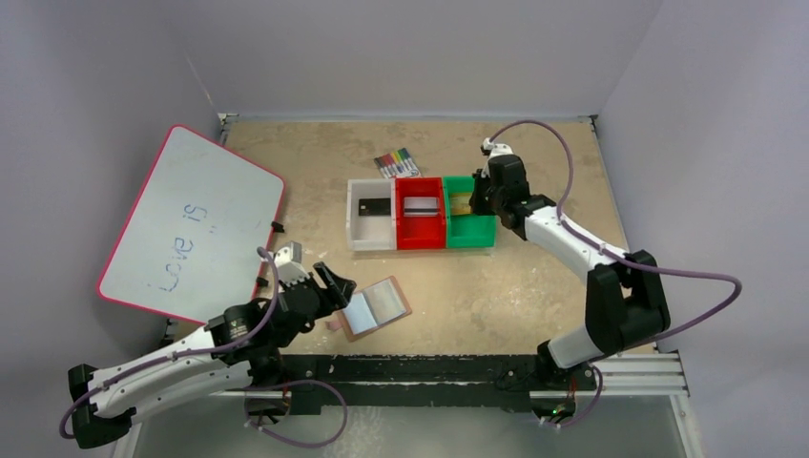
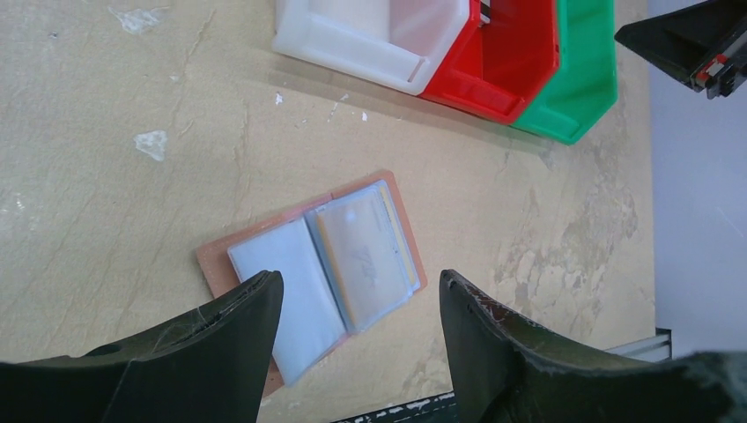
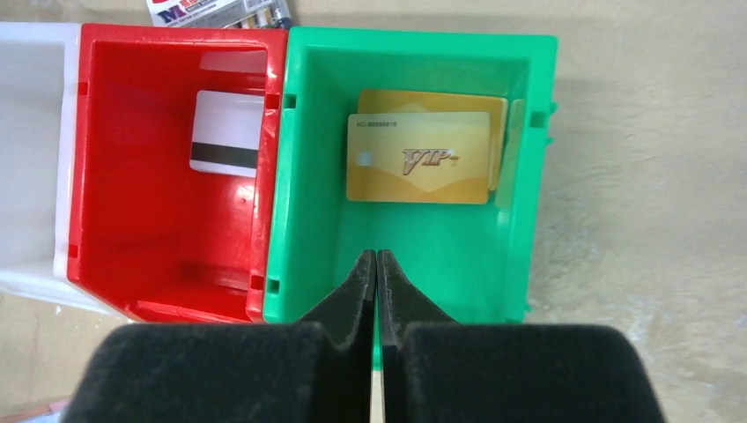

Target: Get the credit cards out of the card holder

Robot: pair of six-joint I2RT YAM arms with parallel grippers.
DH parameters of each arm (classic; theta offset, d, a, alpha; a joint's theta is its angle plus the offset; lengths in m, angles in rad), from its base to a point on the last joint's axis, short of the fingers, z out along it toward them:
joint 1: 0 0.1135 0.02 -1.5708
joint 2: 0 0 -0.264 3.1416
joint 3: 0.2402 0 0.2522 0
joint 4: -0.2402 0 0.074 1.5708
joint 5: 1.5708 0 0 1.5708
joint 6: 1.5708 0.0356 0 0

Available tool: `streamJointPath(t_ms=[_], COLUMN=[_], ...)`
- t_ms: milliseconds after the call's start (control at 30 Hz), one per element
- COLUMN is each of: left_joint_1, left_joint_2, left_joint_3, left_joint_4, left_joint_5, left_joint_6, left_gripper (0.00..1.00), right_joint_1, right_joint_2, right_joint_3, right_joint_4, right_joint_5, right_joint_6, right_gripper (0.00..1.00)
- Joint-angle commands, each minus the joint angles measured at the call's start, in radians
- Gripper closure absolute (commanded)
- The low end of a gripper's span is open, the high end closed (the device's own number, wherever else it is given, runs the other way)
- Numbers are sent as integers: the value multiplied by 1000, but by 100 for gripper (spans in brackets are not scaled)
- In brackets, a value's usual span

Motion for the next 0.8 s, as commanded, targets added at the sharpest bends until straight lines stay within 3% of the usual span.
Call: streamJointPath(t_ms=[0, 433, 767], left_joint_1=[-1, -1, -1], left_joint_2=[-29, -54, -50], left_joint_3=[23, 21, 29], left_joint_4=[-35, -45, -49], left_joint_5=[-56, -67, -64], left_joint_6=[-36, -44, -44], left_gripper=[35, 35, 35], right_joint_1=[2, 3, 3], right_joint_2=[59, 276, 342], right_joint_3=[17, 98, 130], right_joint_4=[8, -25, 23], right_joint_5=[-94, -41, 5], right_joint_6=[98, 75, 85], right_gripper=[100, 100, 100])
